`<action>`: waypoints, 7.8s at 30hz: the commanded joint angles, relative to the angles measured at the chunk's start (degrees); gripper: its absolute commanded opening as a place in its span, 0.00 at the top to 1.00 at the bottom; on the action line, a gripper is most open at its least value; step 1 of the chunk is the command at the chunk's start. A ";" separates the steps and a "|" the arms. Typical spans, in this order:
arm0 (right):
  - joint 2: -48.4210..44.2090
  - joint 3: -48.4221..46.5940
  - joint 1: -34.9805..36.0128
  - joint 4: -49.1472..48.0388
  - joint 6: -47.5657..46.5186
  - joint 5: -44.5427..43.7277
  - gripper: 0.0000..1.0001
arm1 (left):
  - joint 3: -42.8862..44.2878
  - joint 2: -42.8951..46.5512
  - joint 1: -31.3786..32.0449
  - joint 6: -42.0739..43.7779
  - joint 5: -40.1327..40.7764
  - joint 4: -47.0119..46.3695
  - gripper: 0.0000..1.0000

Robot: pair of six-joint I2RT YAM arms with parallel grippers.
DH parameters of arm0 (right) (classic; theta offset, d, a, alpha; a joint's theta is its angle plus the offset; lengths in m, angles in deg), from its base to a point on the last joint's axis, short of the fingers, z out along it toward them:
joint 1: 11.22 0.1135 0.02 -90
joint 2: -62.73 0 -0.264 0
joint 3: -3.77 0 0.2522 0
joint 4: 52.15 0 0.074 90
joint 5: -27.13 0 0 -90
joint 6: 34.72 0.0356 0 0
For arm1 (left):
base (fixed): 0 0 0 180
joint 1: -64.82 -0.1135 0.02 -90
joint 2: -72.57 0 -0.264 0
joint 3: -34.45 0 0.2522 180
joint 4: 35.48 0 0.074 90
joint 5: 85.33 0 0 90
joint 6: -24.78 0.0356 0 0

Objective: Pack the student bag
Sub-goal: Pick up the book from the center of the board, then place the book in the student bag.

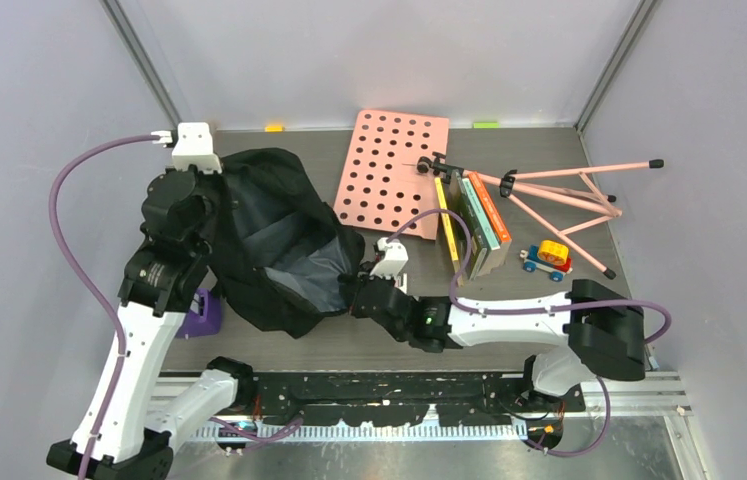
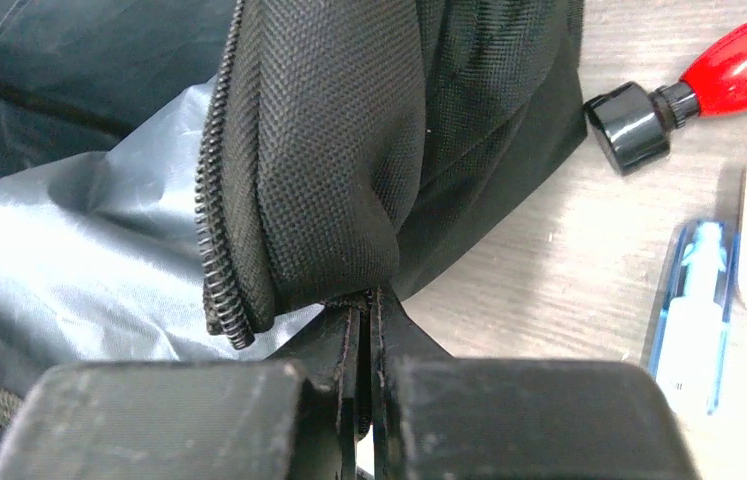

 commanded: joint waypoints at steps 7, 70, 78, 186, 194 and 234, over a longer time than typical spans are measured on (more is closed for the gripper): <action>2.53 -4.10 -5.55 3.68 -8.96 5.37 0.89 | -7.96 6.95 -0.76 6.54 2.13 -10.83 1.00; 16.15 -39.93 -43.32 58.20 -36.47 13.54 0.82 | -17.51 9.00 -0.76 3.30 -8.66 -15.04 1.00; 15.19 -41.65 -43.32 60.58 -34.77 14.34 1.00 | -17.60 9.25 -0.76 3.38 -8.59 -15.13 1.00; 20.31 -76.77 -17.36 51.48 29.97 8.39 1.00 | -15.57 8.79 2.61 -2.91 -23.37 -15.76 1.00; 20.95 -73.87 -14.80 55.56 28.90 4.25 1.00 | -15.49 8.78 3.02 -2.51 -23.00 -15.66 1.00; -5.04 -53.21 -25.40 56.56 -20.12 4.67 0.34 | -15.96 6.67 3.02 -0.22 -16.78 -13.74 1.00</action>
